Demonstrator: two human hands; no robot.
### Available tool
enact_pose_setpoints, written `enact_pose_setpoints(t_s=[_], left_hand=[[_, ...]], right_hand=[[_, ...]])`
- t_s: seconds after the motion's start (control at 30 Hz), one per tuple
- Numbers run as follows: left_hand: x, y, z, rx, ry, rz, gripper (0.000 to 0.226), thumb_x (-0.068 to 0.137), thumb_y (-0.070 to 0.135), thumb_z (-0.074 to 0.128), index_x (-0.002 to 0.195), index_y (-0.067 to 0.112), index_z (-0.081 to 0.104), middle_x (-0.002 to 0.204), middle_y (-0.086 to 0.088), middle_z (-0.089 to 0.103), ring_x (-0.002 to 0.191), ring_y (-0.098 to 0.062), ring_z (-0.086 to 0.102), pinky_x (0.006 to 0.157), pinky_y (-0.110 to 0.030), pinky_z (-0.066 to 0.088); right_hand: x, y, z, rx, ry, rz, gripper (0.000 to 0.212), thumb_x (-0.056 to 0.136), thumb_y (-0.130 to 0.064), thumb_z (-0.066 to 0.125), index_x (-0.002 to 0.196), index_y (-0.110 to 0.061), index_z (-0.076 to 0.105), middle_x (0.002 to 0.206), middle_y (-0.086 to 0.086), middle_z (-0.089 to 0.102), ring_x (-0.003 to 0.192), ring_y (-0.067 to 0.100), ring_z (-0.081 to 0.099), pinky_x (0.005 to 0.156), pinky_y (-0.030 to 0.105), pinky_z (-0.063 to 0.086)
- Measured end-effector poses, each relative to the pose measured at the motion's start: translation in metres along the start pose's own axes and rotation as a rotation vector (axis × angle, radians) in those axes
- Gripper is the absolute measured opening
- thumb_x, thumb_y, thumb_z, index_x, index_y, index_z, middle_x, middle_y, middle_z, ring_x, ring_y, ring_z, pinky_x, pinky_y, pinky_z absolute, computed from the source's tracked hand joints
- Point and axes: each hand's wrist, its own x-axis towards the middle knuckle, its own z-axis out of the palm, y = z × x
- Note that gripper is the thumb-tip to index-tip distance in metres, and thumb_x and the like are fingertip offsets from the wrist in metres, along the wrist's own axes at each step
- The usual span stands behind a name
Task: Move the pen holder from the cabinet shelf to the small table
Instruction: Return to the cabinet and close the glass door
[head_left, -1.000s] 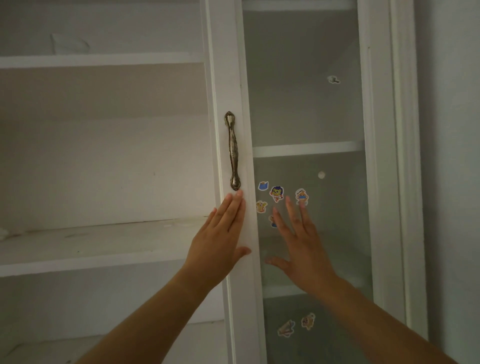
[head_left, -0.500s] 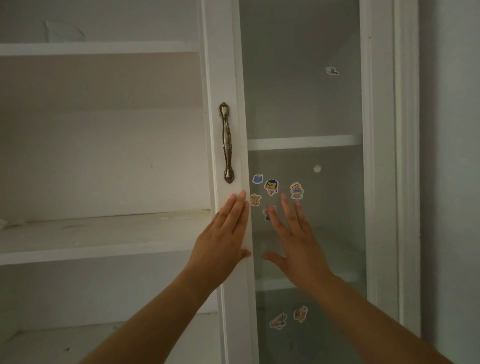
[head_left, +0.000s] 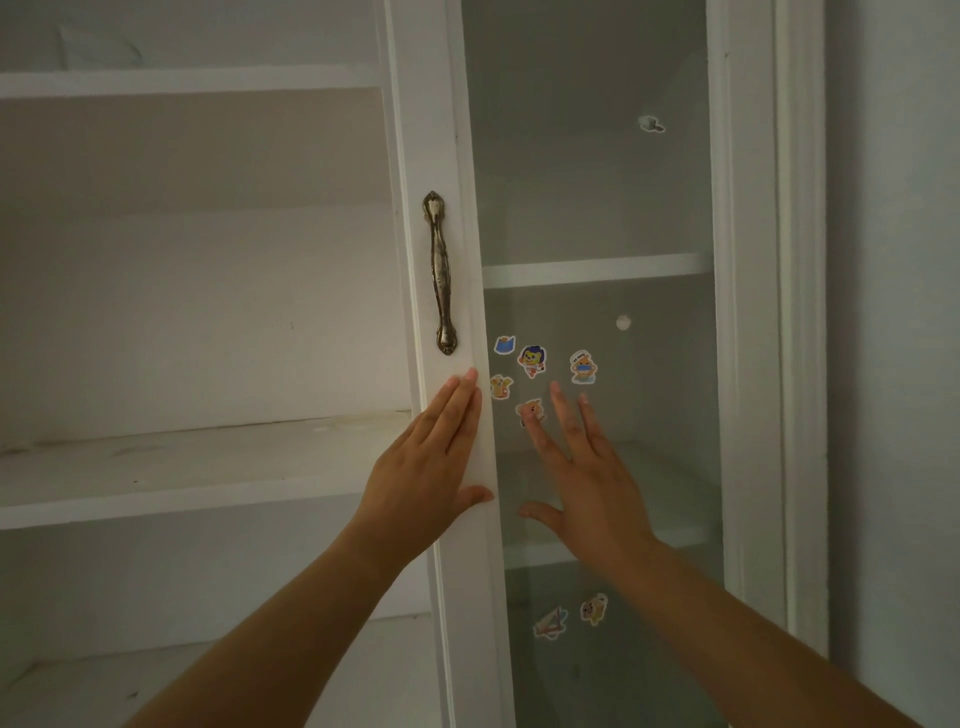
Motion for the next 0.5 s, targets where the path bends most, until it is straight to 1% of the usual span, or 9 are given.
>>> enact_pose_setpoints(t_s=[0.1,0.23,0.33,0.43,0.5], left_hand=[[0.0004,-0.0014,0.0004,0.042,-0.002,0.009,0.110,0.055,0.057,0.073,0.137,0.000,0.028,0.146,-0.014,0.030,0.131,-0.026,0.025,0.093,-0.039,0.030],[0.0026,-0.0033,0.0028,0.073,-0.043,0.025,0.119,0.050,0.062,0.074,0.138,-0.001,0.025,0.147,-0.014,0.018,0.133,-0.029,0.022,0.097,-0.043,0.027],[0.0028,-0.0038,0.0053,0.100,-0.058,0.034,0.124,0.047,0.064,0.075,0.138,-0.002,0.024,0.148,-0.017,0.023,0.134,-0.030,0.021,0.098,-0.045,0.026],[0.0029,-0.0050,0.0084,0.105,-0.052,0.036,0.124,0.047,0.065,0.074,0.138,-0.001,0.023,0.148,-0.016,0.020,0.134,-0.031,0.020,0.098,-0.045,0.026],[0.0032,-0.0058,0.0095,0.113,-0.056,0.037,0.123,0.047,0.066,0.073,0.139,-0.001,0.024,0.148,-0.017,0.025,0.133,-0.031,0.020,0.098,-0.047,0.025]], right_hand=[[0.0003,0.0002,-0.0003,-0.006,0.006,-0.005,0.111,0.057,-0.055,0.075,0.145,-0.027,0.014,0.155,0.009,0.009,0.140,0.032,0.009,0.104,0.044,0.032],[0.0040,-0.0011,0.0011,-0.008,-0.019,0.004,0.109,0.060,-0.051,0.075,0.145,-0.028,0.011,0.156,0.008,0.003,0.140,0.031,0.002,0.106,0.044,0.030],[0.0046,-0.0017,0.0037,0.001,-0.040,0.007,0.108,0.063,-0.049,0.075,0.146,-0.029,0.008,0.156,0.007,-0.001,0.140,0.030,-0.003,0.108,0.045,0.027],[0.0048,-0.0009,0.0058,0.008,-0.030,0.011,0.109,0.062,-0.048,0.076,0.146,-0.029,0.009,0.156,0.007,0.000,0.140,0.031,-0.001,0.107,0.046,0.026],[0.0052,-0.0009,0.0079,0.002,-0.032,0.009,0.108,0.063,-0.048,0.076,0.146,-0.029,0.008,0.156,0.007,-0.001,0.141,0.032,-0.001,0.108,0.046,0.025]])
